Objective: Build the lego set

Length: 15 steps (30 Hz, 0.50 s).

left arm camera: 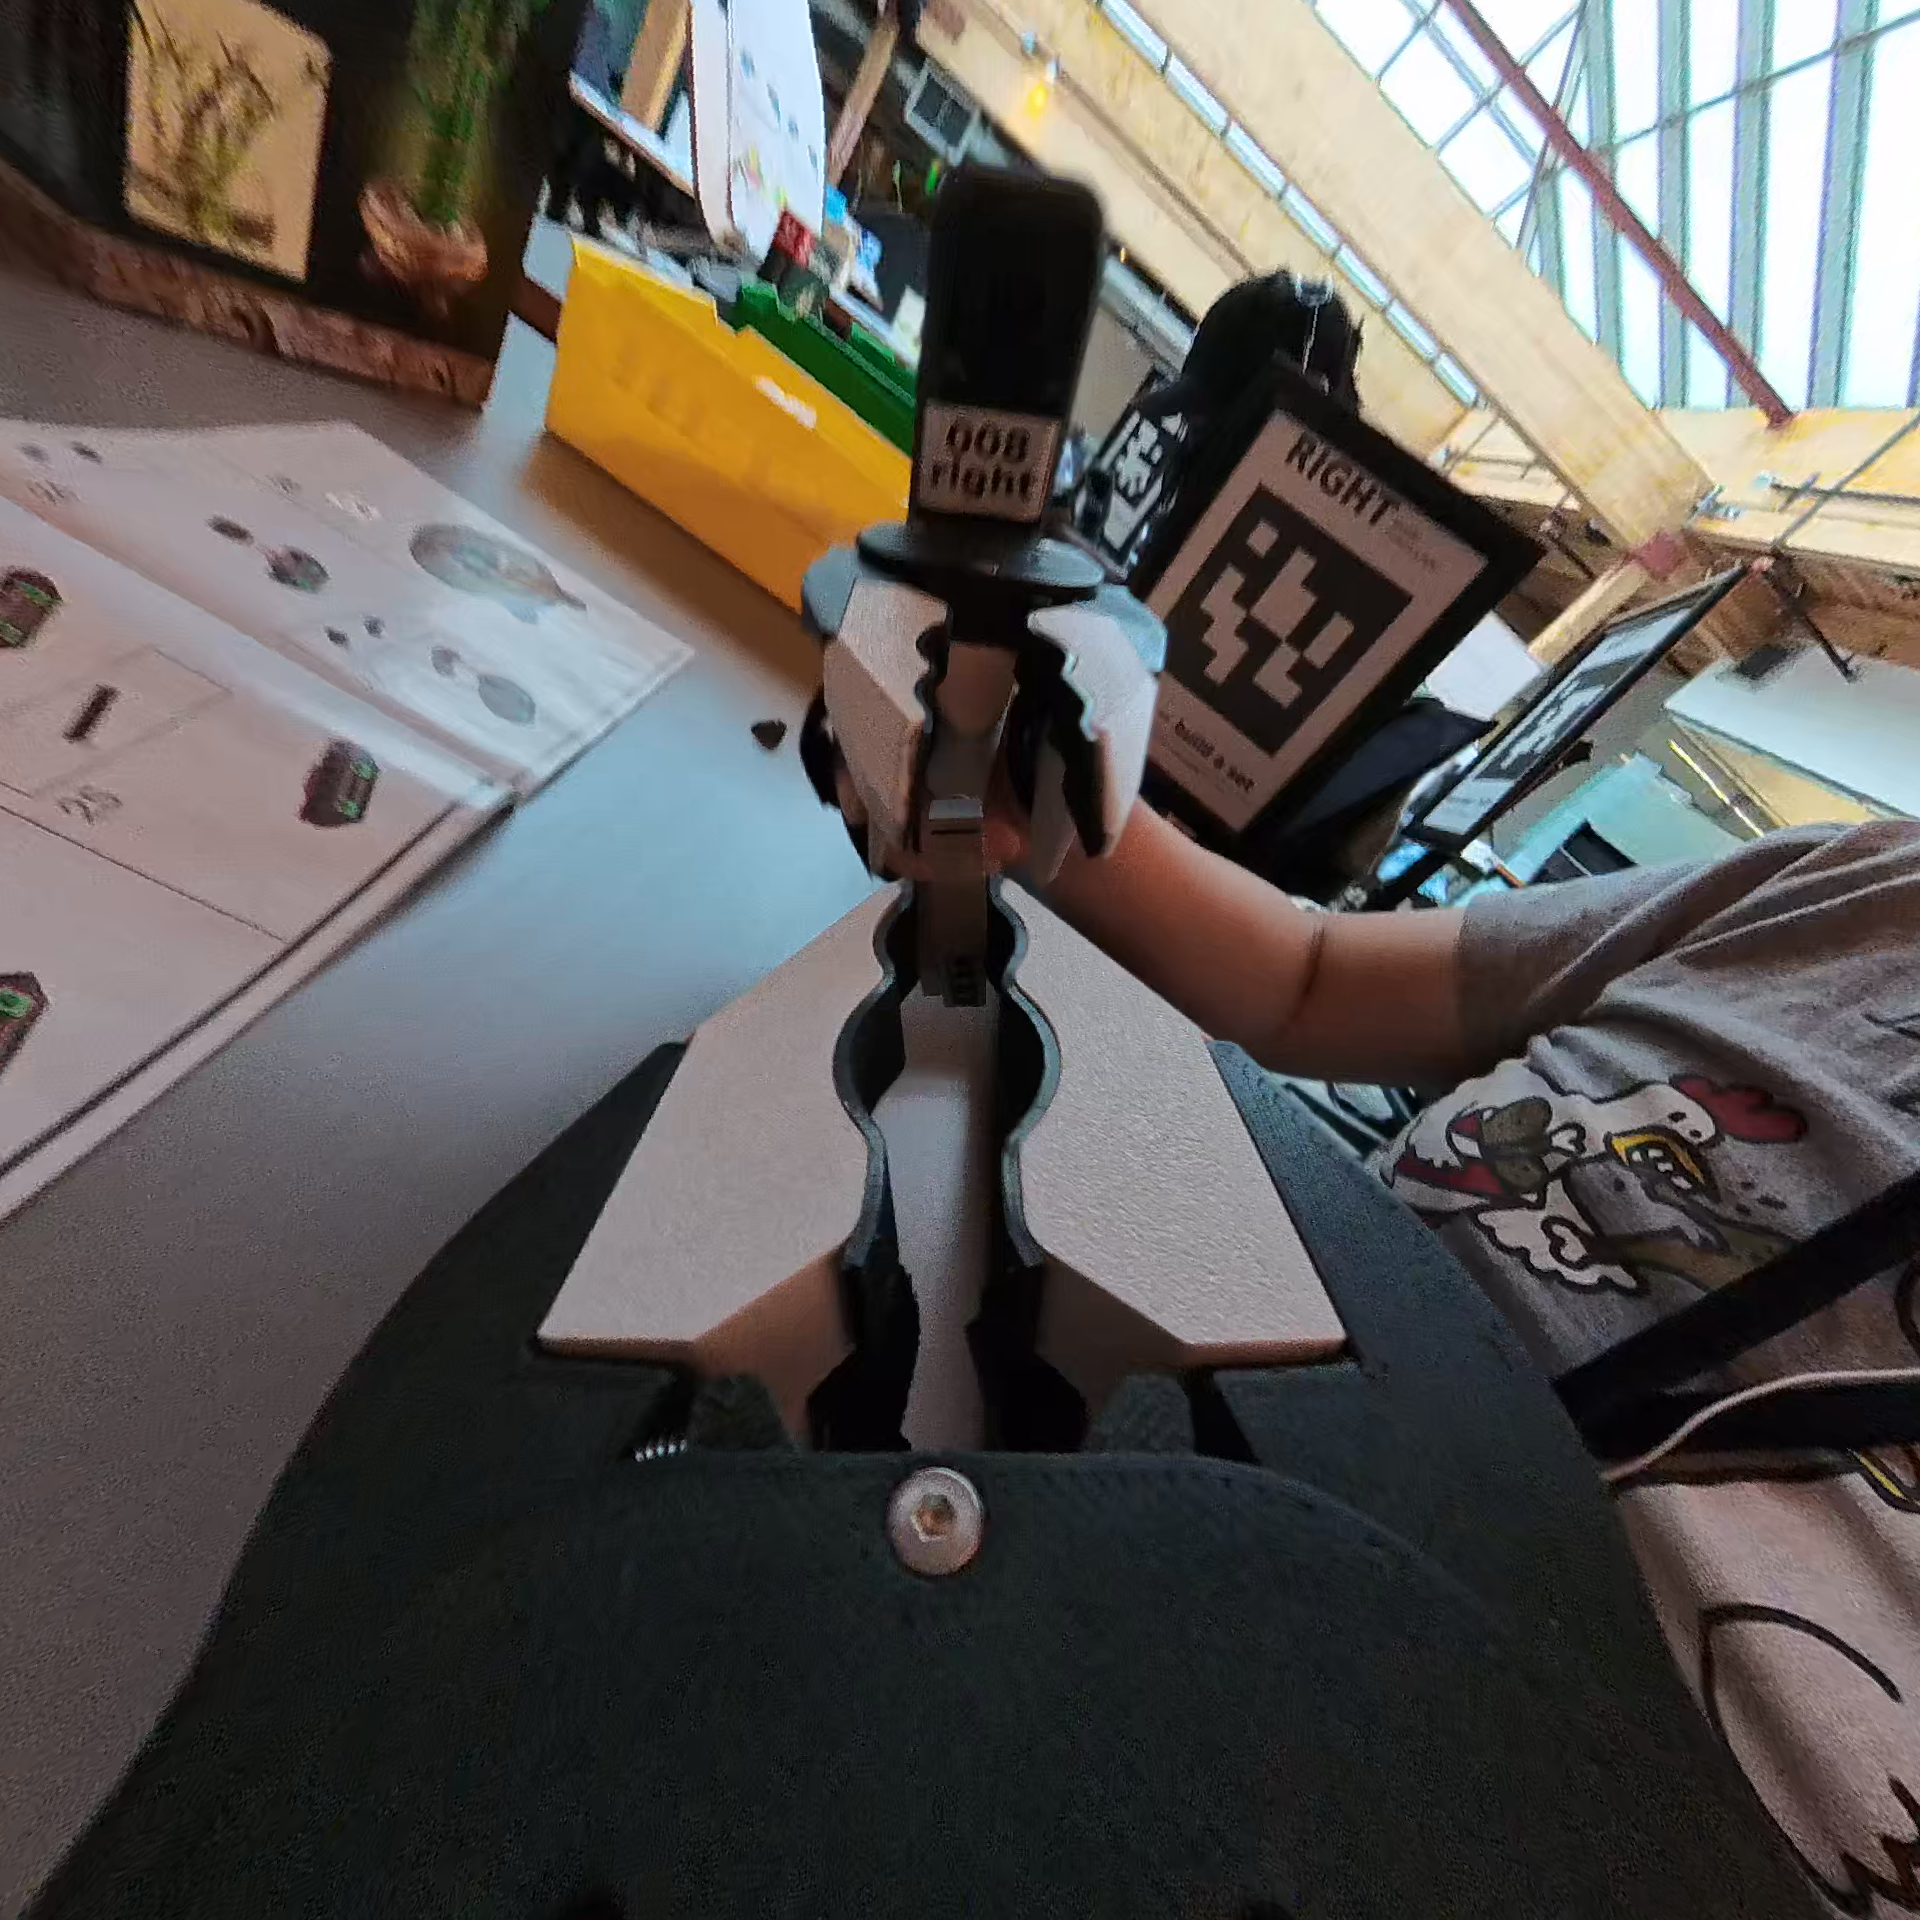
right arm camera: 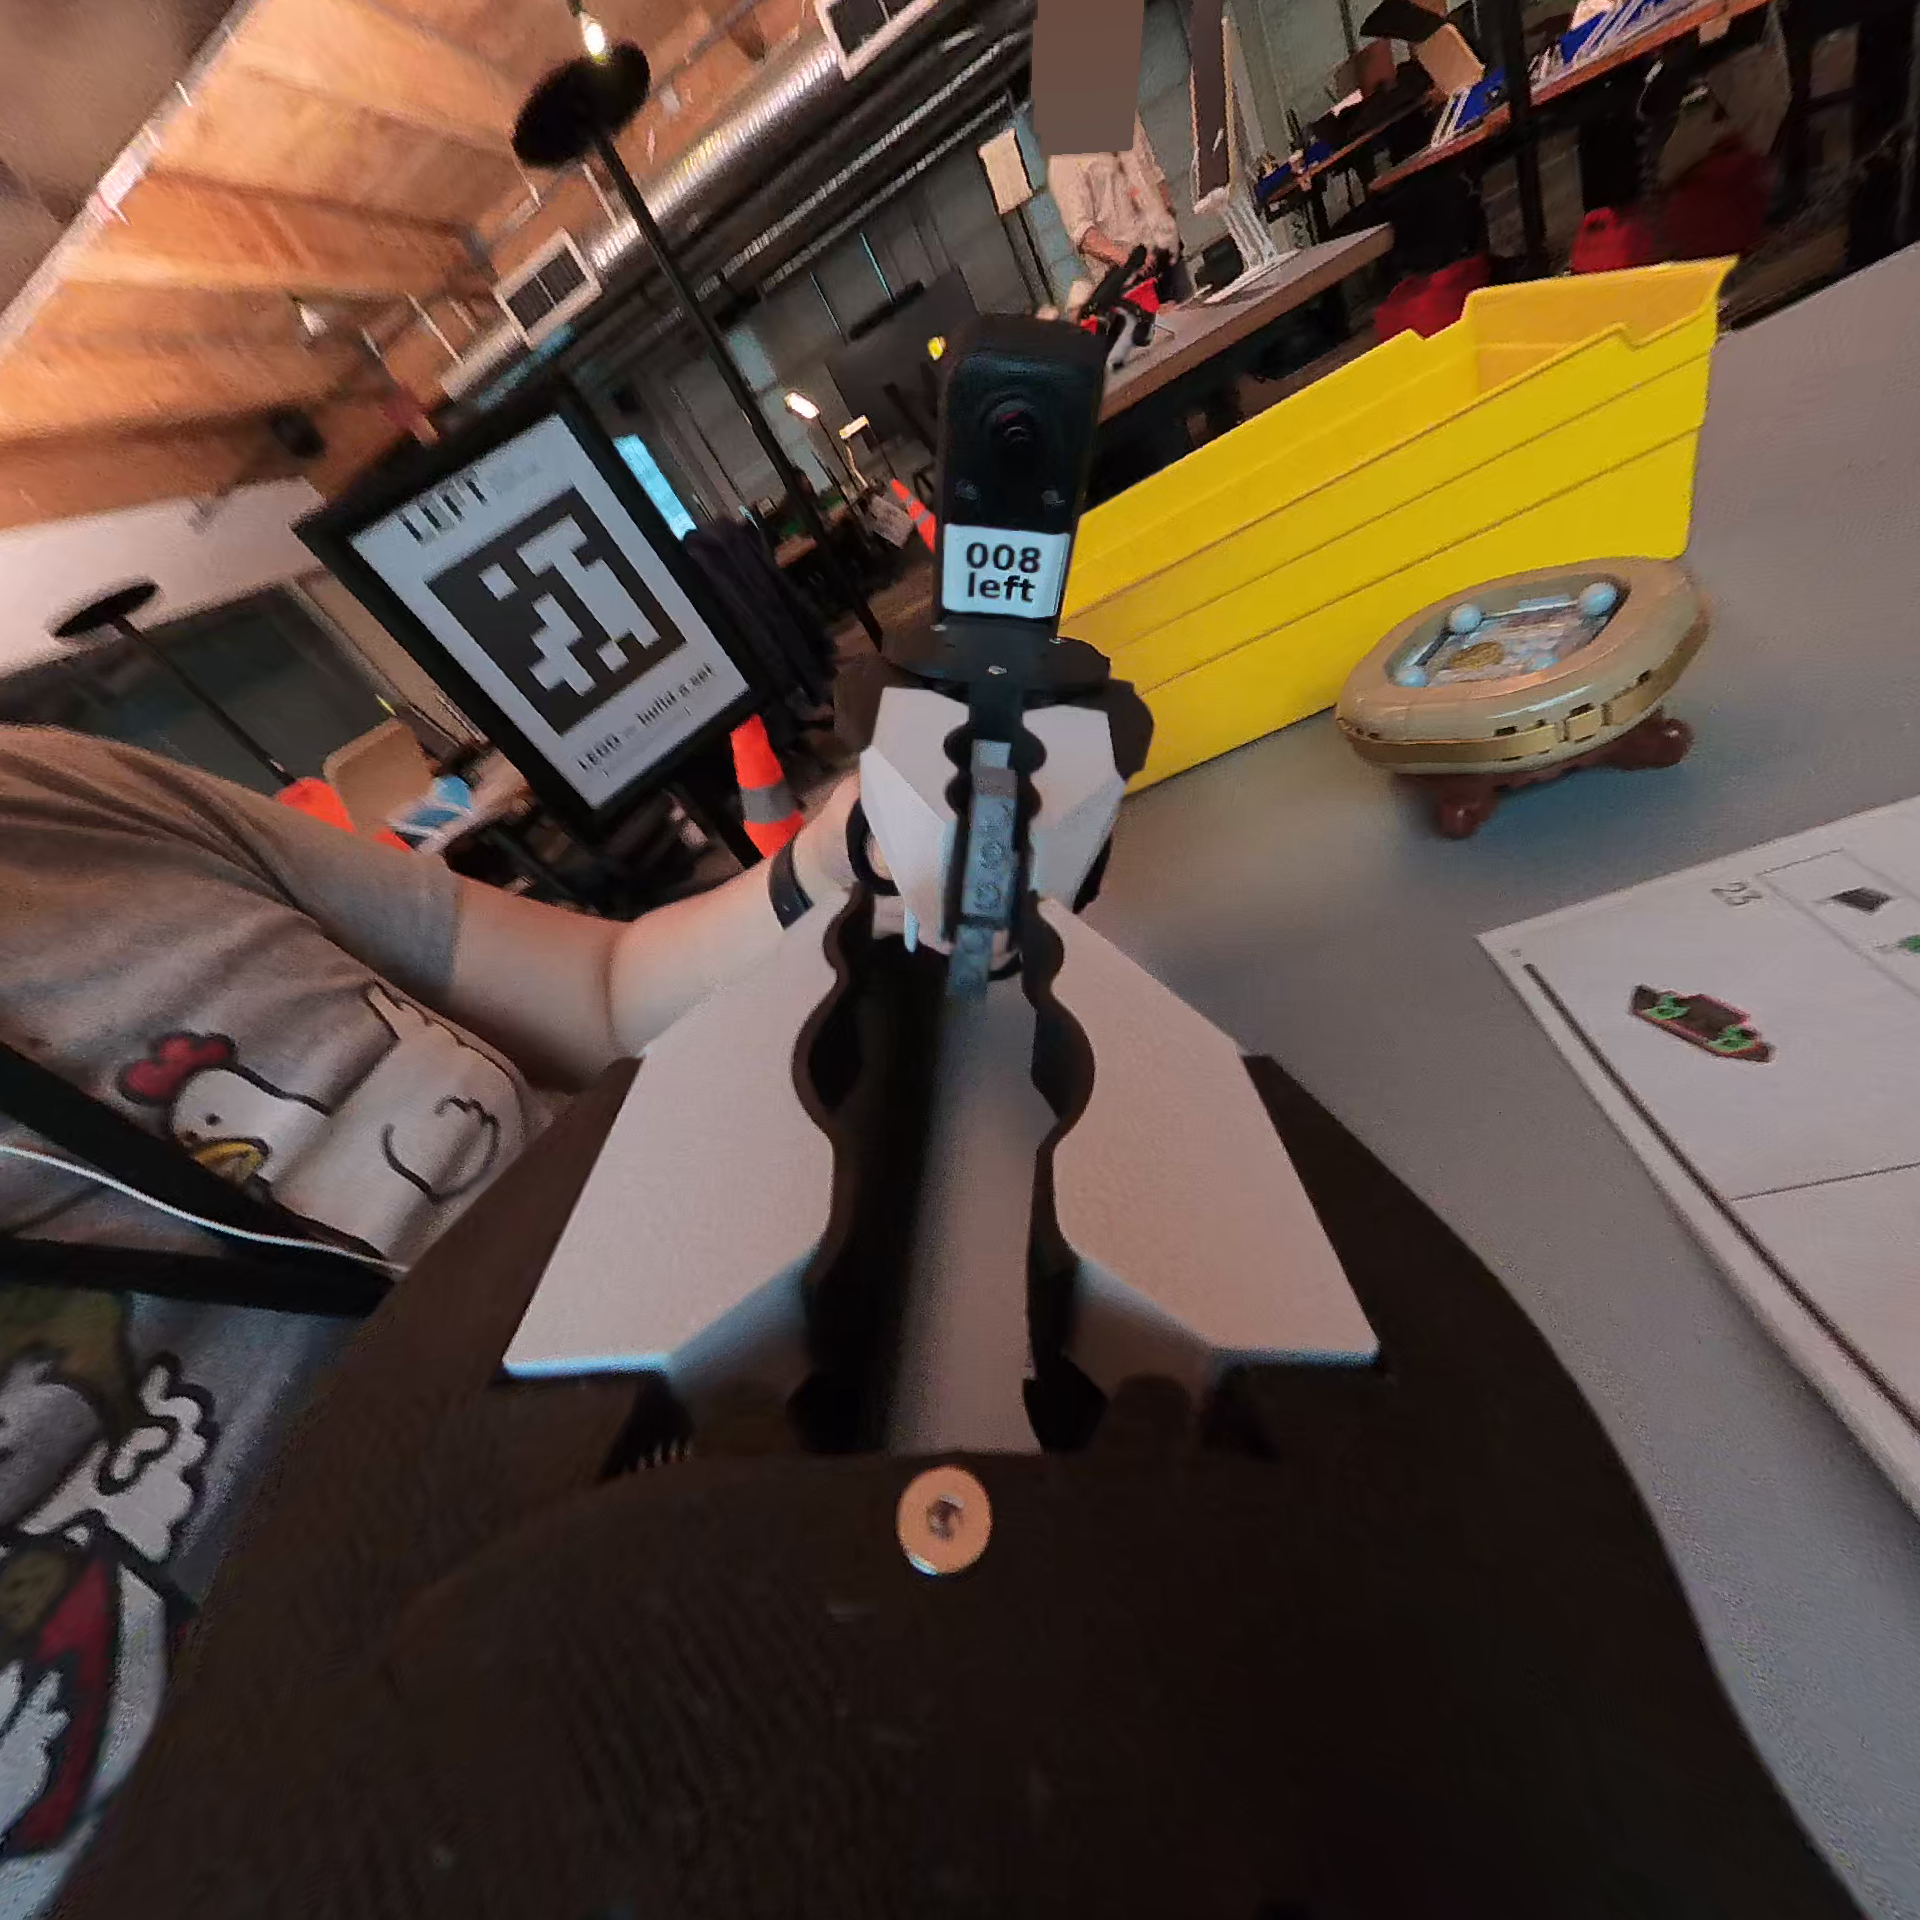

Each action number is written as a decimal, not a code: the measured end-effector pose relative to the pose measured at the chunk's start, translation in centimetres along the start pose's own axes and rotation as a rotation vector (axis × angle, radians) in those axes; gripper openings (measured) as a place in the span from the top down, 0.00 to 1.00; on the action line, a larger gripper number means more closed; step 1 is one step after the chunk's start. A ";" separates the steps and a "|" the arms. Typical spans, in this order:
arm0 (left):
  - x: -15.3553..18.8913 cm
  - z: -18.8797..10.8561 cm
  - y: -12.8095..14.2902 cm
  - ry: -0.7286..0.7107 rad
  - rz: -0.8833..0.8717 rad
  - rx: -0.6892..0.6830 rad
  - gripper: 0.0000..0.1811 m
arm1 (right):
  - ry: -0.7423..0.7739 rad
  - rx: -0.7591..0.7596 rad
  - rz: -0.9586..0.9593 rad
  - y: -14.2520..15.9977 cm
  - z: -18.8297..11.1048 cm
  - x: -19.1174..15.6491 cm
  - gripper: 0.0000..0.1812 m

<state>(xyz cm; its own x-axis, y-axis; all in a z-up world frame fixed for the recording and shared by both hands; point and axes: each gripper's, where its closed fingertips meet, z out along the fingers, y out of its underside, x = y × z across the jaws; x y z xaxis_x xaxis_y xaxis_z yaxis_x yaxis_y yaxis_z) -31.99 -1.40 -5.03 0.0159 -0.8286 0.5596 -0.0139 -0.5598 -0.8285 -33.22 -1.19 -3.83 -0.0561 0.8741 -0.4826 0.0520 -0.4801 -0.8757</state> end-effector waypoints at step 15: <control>0.3 0.5 0.2 0.002 0.011 -0.009 0.95 | -0.033 -0.003 0.163 0.3 0.0 0.5 0.97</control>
<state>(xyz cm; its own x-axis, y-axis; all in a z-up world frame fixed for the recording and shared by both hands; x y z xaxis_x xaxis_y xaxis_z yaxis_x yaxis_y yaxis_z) -31.49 -1.73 -5.08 0.0133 -0.8346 0.5506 -0.0235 -0.5508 -0.8343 -33.25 -0.87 -4.32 -0.0791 0.7819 -0.6184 0.0661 -0.6149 -0.7858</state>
